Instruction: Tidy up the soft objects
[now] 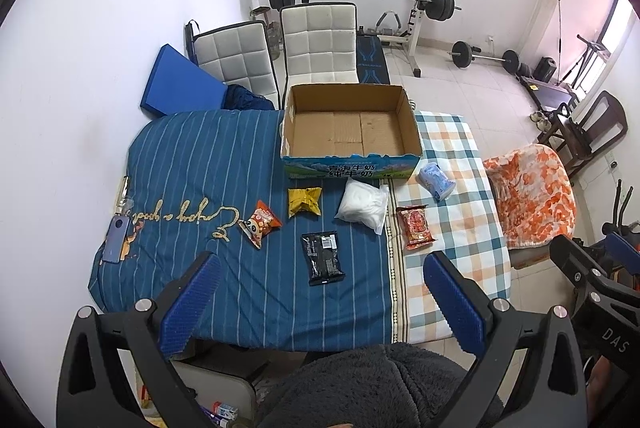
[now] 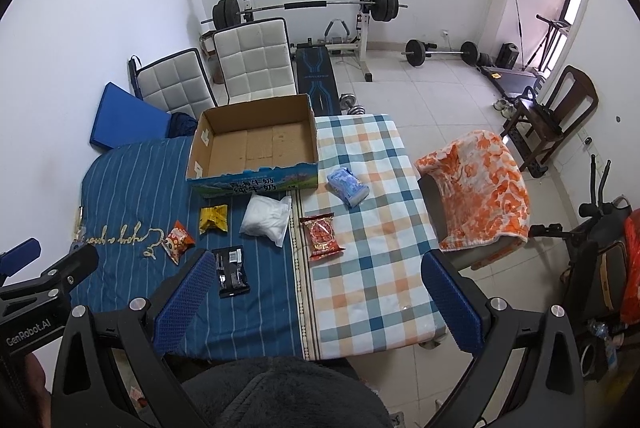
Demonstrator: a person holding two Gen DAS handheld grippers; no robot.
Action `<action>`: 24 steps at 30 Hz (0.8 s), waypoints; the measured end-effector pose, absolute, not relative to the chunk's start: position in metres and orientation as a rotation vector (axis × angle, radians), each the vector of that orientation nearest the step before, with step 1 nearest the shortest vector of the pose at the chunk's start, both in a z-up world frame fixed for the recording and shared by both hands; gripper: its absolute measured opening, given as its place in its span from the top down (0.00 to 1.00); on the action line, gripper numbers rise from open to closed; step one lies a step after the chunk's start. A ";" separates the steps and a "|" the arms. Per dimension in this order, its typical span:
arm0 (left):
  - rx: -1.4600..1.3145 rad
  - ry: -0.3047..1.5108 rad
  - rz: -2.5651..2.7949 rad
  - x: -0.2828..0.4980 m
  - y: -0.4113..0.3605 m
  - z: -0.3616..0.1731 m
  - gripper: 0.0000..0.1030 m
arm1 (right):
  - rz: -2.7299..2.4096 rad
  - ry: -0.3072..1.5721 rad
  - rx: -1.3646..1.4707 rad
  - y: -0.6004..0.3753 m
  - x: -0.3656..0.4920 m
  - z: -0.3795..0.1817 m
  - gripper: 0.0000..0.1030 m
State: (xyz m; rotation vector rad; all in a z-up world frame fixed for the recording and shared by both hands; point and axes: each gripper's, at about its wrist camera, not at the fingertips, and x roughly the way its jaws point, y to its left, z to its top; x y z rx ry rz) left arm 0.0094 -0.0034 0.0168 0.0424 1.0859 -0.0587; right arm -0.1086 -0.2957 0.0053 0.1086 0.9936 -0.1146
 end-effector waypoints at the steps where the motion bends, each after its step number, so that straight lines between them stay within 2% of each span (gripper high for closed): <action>1: 0.042 1.086 -0.062 0.011 -0.004 0.017 0.00 | -0.114 0.996 0.107 -0.295 -0.109 0.006 0.00; 24: 0.046 1.055 -0.070 0.010 -0.020 0.020 0.00 | -0.119 0.970 0.122 -0.302 -0.105 0.009 0.00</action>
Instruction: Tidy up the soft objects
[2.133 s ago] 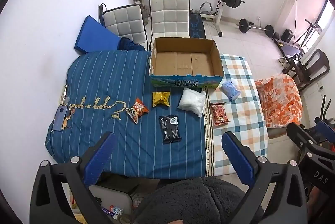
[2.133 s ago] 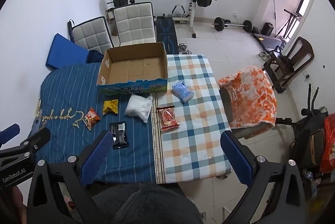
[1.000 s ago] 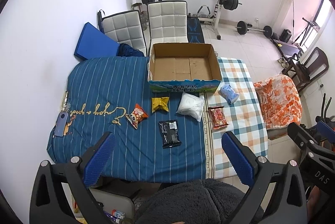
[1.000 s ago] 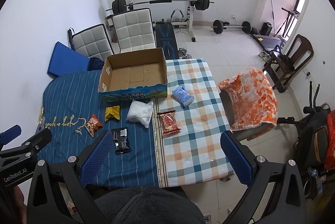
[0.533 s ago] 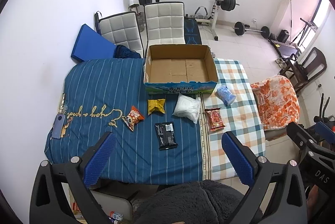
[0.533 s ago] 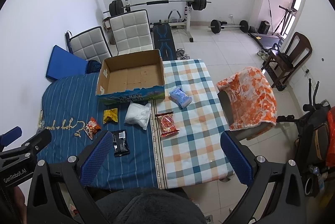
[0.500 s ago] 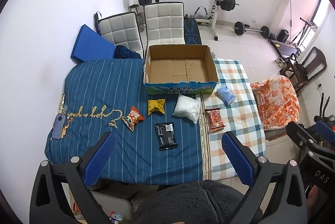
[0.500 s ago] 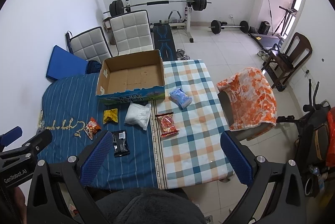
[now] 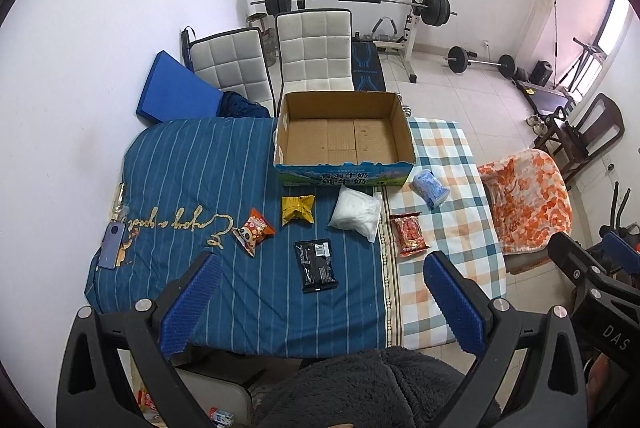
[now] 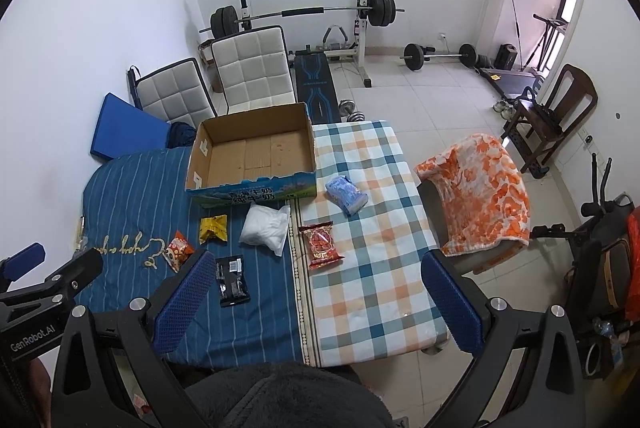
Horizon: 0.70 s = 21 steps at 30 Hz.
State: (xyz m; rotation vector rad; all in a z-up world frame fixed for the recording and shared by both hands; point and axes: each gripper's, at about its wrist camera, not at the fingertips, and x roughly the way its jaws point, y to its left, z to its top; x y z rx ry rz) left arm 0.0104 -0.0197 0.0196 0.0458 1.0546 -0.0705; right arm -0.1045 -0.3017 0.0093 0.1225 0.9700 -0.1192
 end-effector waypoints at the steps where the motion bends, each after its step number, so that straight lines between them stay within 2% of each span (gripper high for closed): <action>1: 0.045 1.054 -0.070 0.011 -0.020 0.020 0.00 | -0.118 0.970 0.121 -0.301 -0.104 0.010 0.00; 21: 0.005 1.046 -0.058 0.014 -0.020 0.016 0.00 | -0.099 0.962 0.117 -0.305 -0.091 0.012 0.00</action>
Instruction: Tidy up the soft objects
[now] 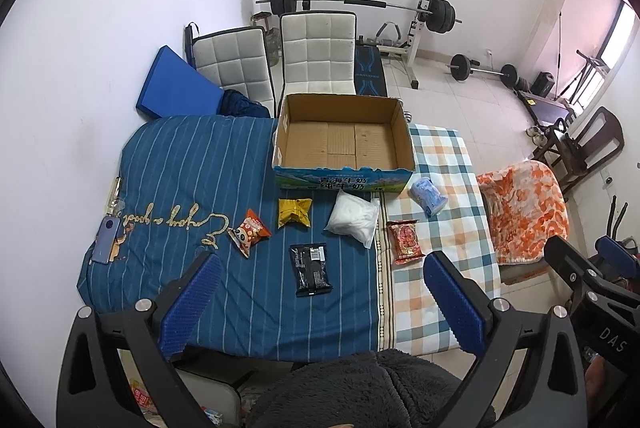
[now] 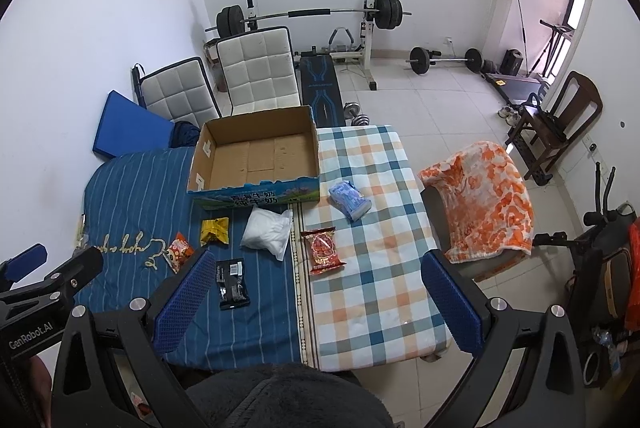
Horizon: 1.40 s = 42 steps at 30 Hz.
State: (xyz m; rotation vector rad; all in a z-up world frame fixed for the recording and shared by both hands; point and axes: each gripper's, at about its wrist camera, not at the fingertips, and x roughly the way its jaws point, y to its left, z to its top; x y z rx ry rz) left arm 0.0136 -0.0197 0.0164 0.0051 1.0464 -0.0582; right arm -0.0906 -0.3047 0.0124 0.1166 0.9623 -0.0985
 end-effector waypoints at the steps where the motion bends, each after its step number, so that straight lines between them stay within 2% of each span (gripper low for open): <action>1: 0.005 1.046 -0.058 0.014 -0.019 0.016 0.00 | -0.099 0.961 0.117 -0.305 -0.092 0.012 0.00; 8: -0.011 1.049 -0.039 0.024 -0.019 0.006 0.00 | -0.085 0.976 0.142 -0.312 -0.079 -0.001 0.00; 14: -0.036 1.116 0.009 0.057 -0.014 -0.042 0.00 | -0.077 1.077 0.190 -0.332 -0.048 -0.055 0.00; 27: -0.164 1.529 0.070 0.123 -0.001 -0.268 0.00 | -0.018 1.437 0.197 -0.360 0.042 -0.271 0.00; 34: -0.069 1.702 0.071 0.147 -0.016 -0.394 0.01 | -0.014 1.546 0.197 -0.353 0.091 -0.376 0.00; 36: -0.063 1.728 0.066 0.150 -0.020 -0.413 0.05 | -0.014 1.569 0.199 -0.348 0.101 -0.393 0.00; 38: -0.082 1.745 0.058 0.151 -0.020 -0.426 0.29 | -0.008 1.582 0.218 -0.342 0.107 -0.400 0.00; 40: -0.087 1.757 0.057 0.152 -0.017 -0.436 0.48 | -0.003 1.586 0.244 -0.333 0.112 -0.405 0.00; 42: -0.085 1.745 0.045 0.153 -0.013 -0.437 0.49 | 0.006 1.576 0.270 -0.324 0.119 -0.409 0.00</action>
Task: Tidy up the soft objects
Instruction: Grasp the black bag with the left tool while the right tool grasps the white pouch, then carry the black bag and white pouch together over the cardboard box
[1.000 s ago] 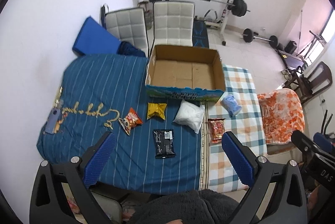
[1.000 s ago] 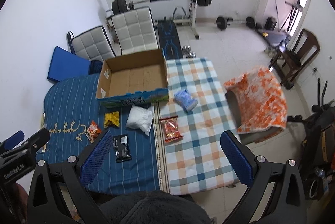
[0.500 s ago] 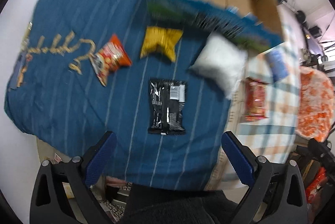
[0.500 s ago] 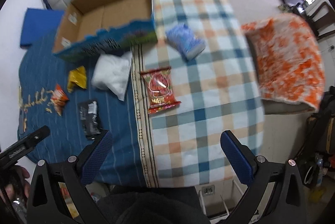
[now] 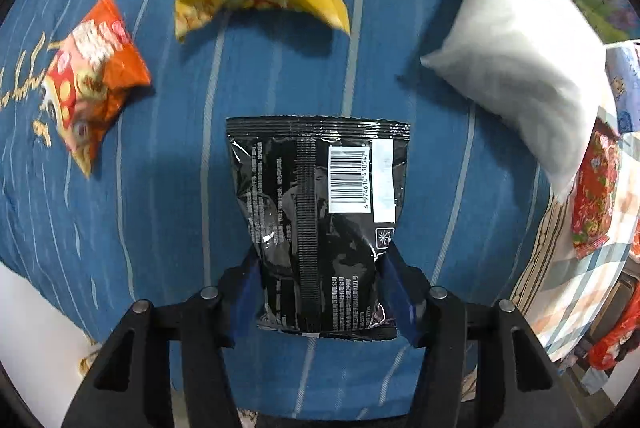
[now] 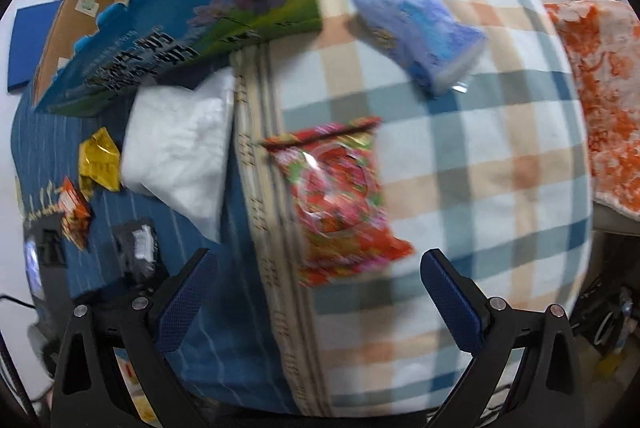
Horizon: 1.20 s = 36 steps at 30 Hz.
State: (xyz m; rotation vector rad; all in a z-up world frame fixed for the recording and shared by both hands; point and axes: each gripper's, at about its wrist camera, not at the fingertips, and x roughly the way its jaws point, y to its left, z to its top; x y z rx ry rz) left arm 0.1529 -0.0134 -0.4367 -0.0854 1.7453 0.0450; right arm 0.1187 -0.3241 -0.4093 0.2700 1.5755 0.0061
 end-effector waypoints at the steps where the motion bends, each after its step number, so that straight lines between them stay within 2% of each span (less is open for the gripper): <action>1: -0.076 1.732 0.041 0.153 -0.012 -0.435 0.50 | 0.006 1.573 0.280 -0.320 0.121 -0.410 0.00; 5: -0.012 1.666 0.065 0.162 -0.002 -0.423 0.50 | 0.001 1.562 0.359 -0.298 0.137 -0.409 0.00; 12: -0.026 1.667 0.047 0.178 0.015 -0.428 0.50 | -0.026 1.563 0.511 -0.249 0.170 -0.418 0.00; 20: -0.038 1.669 -0.011 0.170 0.022 -0.423 0.50 | -0.166 1.638 0.432 -0.224 0.179 -0.454 0.00; 27: 0.015 1.662 -0.039 0.172 0.024 -0.414 0.50 | -0.109 1.710 0.247 -0.214 0.146 -0.447 0.19; 36: 0.073 1.657 -0.079 0.097 -0.003 -0.403 0.50 | -0.114 1.787 0.083 -0.243 0.041 -0.437 0.21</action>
